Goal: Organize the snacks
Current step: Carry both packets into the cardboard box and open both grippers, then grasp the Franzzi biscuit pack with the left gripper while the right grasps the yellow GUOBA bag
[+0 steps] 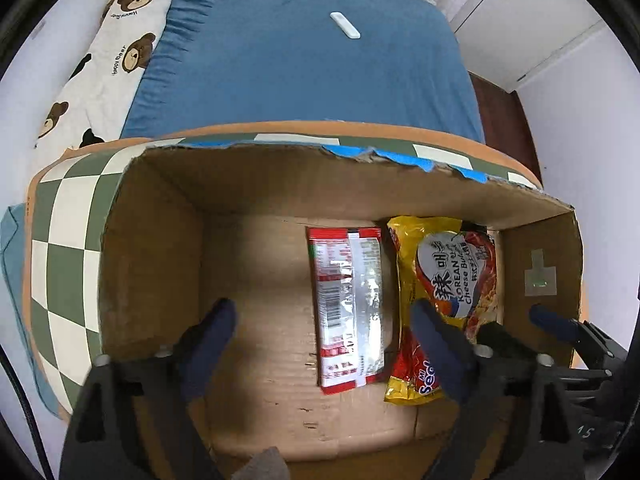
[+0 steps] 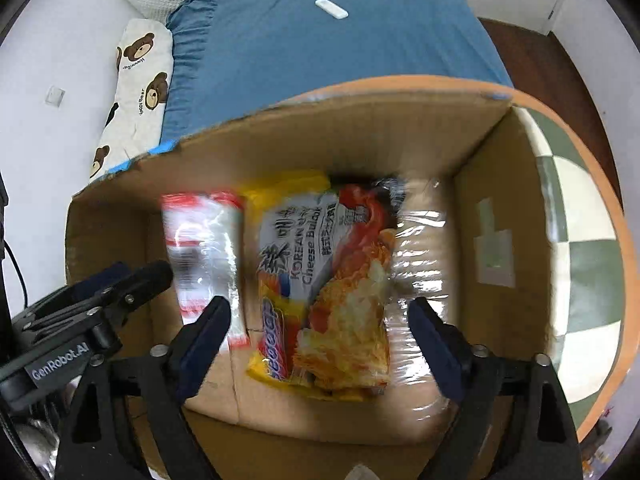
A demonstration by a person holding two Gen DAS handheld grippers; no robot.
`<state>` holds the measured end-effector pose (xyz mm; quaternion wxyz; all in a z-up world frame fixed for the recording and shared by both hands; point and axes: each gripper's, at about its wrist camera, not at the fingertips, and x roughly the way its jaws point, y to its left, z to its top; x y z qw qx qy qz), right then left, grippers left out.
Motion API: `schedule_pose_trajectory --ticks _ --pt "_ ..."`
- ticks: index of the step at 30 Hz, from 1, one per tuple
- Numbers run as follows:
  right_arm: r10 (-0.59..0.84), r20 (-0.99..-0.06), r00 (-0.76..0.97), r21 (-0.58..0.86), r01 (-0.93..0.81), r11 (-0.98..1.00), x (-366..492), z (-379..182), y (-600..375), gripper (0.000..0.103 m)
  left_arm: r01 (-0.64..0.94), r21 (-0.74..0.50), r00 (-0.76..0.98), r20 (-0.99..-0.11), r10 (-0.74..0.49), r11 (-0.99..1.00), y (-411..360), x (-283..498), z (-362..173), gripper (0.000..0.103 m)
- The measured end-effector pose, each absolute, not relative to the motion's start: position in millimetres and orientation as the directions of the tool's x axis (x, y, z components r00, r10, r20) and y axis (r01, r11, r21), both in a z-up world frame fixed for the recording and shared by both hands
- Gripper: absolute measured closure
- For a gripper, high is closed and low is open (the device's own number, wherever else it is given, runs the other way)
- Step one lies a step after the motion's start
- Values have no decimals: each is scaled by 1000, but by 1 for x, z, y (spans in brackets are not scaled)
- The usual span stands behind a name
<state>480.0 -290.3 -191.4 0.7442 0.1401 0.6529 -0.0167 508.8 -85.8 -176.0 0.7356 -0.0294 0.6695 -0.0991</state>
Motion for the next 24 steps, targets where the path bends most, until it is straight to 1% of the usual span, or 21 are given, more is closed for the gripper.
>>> schedule_pose_trajectory --ticks 2,6,10,17,21,24 --pt "136 -980 144 163 196 967 477 -190 -294 3 108 -175 95 -978 -185 979 -83 506 -173 7" --pt "114 -984 138 138 181 974 477 -184 -283 3 122 -158 135 -975 -174 980 -81 496 -161 7" --pt "71 -983 168 102 182 978 470 -178 -273 3 131 -134 178 -972 -156 982 -75 483 -146 7" --pt "33 -971 235 74 168 983 429 -143 -264 3 143 -107 267 -953 -142 984 -64 438 -112 7" --pt "17 -954 300 69 164 984 402 -117 -256 3 145 -118 298 -942 -157 982 -56 407 -86 7" --pt "30 -939 343 92 166 982 376 -96 -252 3 148 -131 342 -923 -175 980 -51 386 -67 7"
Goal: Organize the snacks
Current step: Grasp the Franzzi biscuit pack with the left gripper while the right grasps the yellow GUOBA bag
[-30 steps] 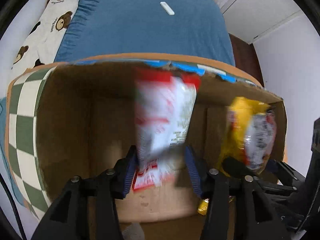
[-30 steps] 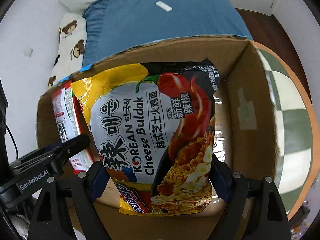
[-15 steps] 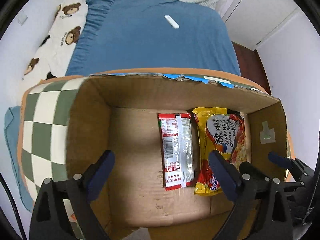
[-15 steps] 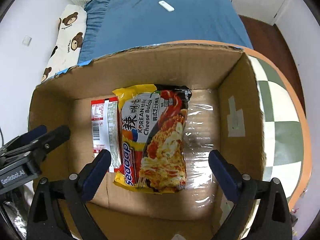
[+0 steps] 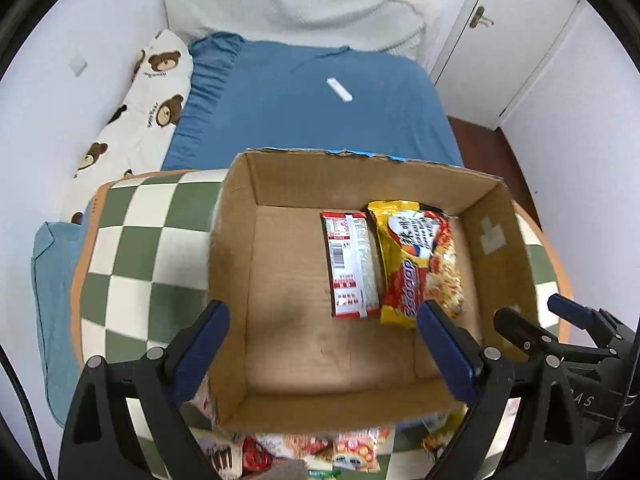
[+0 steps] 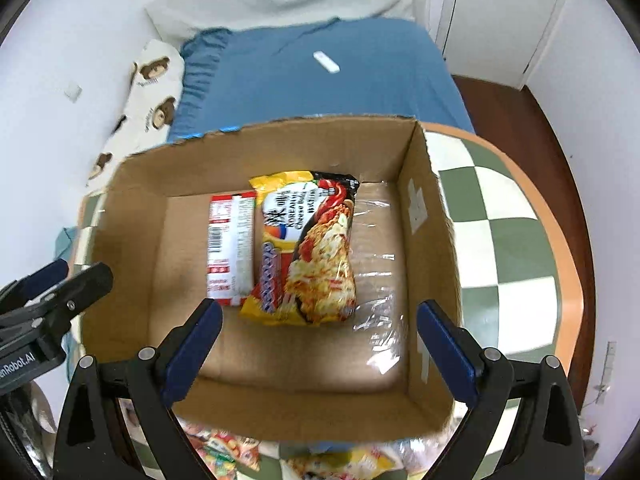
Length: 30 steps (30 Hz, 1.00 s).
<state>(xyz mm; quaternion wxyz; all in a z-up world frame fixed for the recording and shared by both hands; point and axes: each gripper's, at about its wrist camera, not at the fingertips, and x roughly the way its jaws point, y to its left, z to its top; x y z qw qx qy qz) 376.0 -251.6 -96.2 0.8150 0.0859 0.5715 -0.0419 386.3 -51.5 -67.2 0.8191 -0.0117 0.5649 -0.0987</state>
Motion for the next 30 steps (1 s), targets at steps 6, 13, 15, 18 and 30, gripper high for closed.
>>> schedule_pose_trajectory --ticks 6,13,15,18,30 --pt "68 -915 397 148 176 973 312 -70 -244 3 158 -105 404 -901 -162 982 -38 327 -42 7" --pt "147 -921 361 252 265 931 231 -104 -251 3 221 106 355 -934 21 970 -22 243 -100 7" --pt "181 -927 328 290 321 902 215 -129 -259 3 209 104 294 -955 39 972 -9 231 -126 7" --pt "228 -934 276 336 456 824 195 -174 -278 4 148 67 182 -982 40 987 17 220 -166 7" --pt "257 -939 230 345 630 696 187 -253 -290 39 -18 -6 68 -998 -5 1000 64 231 -212 7"
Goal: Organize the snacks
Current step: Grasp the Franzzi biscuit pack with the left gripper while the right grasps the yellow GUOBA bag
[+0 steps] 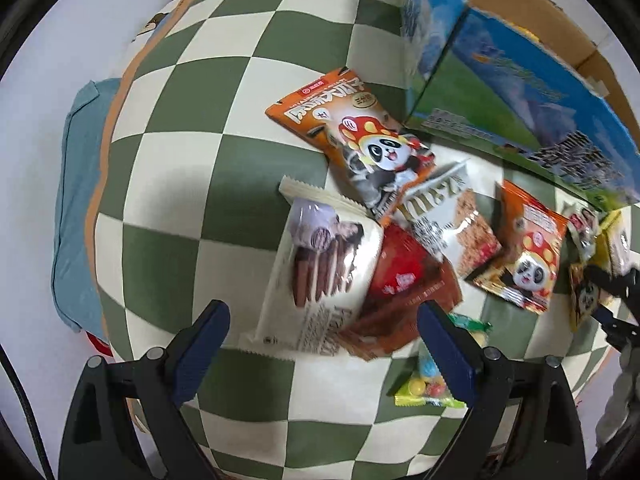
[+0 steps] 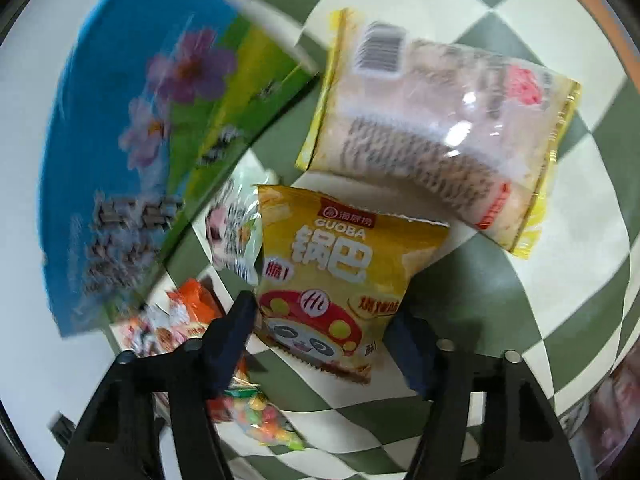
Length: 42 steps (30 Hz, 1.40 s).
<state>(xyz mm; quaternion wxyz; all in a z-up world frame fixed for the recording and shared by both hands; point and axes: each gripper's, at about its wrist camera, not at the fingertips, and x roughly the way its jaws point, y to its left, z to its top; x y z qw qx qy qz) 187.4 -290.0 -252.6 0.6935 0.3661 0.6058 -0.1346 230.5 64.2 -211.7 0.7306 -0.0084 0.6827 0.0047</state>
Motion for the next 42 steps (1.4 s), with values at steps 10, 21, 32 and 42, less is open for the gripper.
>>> schedule_pose_trajectory --ticks 10,21,32,42 --pt "50 -990 134 81 240 967 176 -239 -242 45 106 101 60 -994 95 989 40 245 -241 7" --pt "72 -991 112 90 163 983 151 -244 -219 45 84 50 91 -995 42 995 48 254 -224 7" --pt "60 -992 109 77 164 983 152 -252 -204 45 109 114 29 -993 111 988 56 245 -261 22" --pt "84 -994 66 88 54 995 135 -266 -182 46 76 81 37 -996 79 994 76 175 -246 46"
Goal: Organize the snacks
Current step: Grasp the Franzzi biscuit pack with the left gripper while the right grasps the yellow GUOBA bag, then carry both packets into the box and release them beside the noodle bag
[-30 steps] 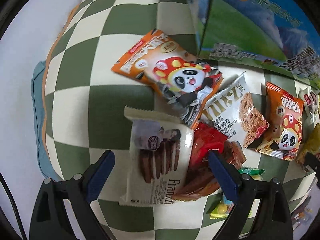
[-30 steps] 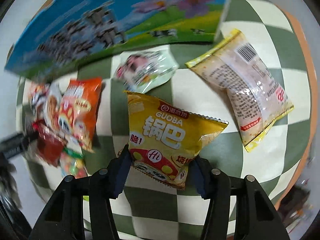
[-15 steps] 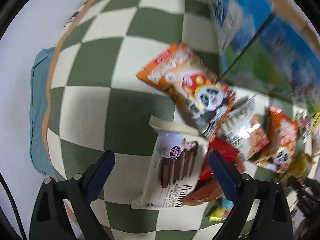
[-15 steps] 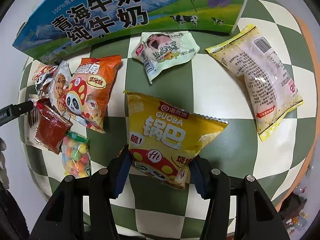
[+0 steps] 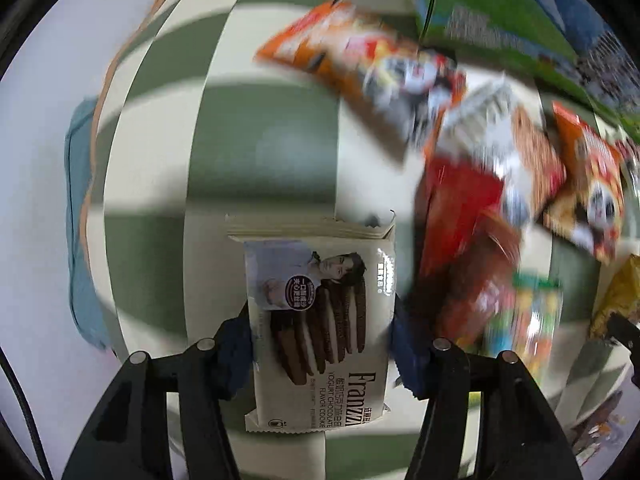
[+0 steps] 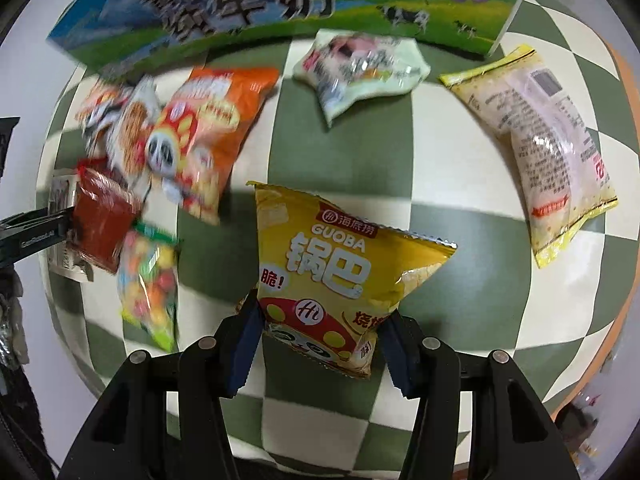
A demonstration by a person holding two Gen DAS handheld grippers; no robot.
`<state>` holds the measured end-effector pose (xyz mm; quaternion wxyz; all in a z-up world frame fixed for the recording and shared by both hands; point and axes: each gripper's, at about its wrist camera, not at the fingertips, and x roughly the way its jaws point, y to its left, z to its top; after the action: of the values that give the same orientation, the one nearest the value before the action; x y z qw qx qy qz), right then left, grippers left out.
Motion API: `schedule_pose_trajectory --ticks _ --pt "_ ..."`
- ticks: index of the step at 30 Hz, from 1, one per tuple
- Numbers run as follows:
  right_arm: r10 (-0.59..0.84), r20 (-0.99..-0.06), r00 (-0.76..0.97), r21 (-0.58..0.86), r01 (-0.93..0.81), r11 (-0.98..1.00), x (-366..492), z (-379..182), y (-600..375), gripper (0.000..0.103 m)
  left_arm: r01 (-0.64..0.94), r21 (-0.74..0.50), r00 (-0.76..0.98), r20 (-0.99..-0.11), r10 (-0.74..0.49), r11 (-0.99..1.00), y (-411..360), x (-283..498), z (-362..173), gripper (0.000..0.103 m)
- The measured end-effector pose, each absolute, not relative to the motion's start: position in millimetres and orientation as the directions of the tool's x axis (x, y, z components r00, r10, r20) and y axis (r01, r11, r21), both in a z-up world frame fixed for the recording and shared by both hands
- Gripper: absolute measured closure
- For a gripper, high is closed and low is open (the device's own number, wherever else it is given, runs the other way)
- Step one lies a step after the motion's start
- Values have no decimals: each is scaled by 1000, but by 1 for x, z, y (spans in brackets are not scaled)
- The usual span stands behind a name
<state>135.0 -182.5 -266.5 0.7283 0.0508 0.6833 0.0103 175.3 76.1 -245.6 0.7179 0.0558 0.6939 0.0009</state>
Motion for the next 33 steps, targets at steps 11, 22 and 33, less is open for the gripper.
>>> schedule_pose_trajectory --ticks 11,22,33 --pt "201 -976 78 212 173 962 114 -263 -204 29 -14 29 0 -1000 29 999 90 169 -257 44" --pt "109 -991 73 123 232 965 128 -271 -190 49 -72 26 63 -998 30 997 93 156 -238 46" --pt "226 -951 212 260 151 954 137 -199 -187 53 -24 -149 234 -962 -139 989 70 154 -122 47"
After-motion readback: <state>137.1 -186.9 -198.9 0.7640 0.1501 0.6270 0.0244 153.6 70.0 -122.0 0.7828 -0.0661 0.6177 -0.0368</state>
